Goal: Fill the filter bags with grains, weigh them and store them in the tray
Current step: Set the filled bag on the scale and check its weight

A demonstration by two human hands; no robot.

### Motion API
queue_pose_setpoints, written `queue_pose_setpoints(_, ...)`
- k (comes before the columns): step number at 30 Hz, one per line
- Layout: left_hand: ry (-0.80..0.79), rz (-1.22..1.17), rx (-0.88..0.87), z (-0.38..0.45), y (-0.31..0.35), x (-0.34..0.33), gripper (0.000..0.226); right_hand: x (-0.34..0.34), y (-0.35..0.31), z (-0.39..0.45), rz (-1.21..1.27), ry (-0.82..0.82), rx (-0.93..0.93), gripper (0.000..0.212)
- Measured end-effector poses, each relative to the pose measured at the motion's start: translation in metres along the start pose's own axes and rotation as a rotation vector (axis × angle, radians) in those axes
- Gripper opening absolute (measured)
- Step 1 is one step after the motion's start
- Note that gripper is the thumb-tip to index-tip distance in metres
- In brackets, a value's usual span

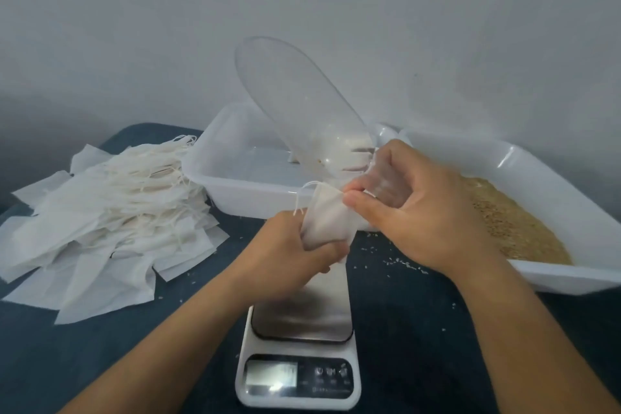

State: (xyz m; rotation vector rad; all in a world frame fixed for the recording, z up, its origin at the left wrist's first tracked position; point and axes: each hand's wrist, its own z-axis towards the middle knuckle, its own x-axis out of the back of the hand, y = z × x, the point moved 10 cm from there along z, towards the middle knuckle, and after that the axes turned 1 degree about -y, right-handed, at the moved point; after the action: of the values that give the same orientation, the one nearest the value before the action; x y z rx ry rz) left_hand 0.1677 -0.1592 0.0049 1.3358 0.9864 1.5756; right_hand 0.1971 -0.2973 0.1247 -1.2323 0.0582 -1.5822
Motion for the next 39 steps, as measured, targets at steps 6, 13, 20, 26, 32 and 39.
queue_pose_setpoints(6,0.041,-0.165,0.112,0.011,-0.006,-0.017,0.01,0.016,0.013,-0.004,-0.084,0.067,-0.008,0.031)
queue_pose_setpoints(13,0.139,-0.077,0.094,0.014,-0.015,-0.014,0.008,0.0,0.029,-0.008,-0.142,-0.123,-0.056,0.03)
queue_pose_setpoints(20,0.224,0.266,0.057,0.008,-0.017,0.001,0.033,-0.02,0.033,-0.003,0.026,-0.349,-0.15,0.022)
queue_pose_setpoints(26,0.19,0.37,0.046,0.005,-0.015,-0.001,0.024,-0.032,0.036,-0.003,0.018,-0.439,-0.17,0.025)
queue_pose_setpoints(32,0.259,0.388,0.052,0.001,-0.018,0.006,0.036,-0.016,0.032,-0.003,0.093,-0.344,-0.125,0.019)
queue_pose_setpoints(39,0.301,0.469,-0.09,-0.003,-0.007,0.007,0.038,-0.005,0.013,-0.007,0.003,-0.25,-0.024,0.027)
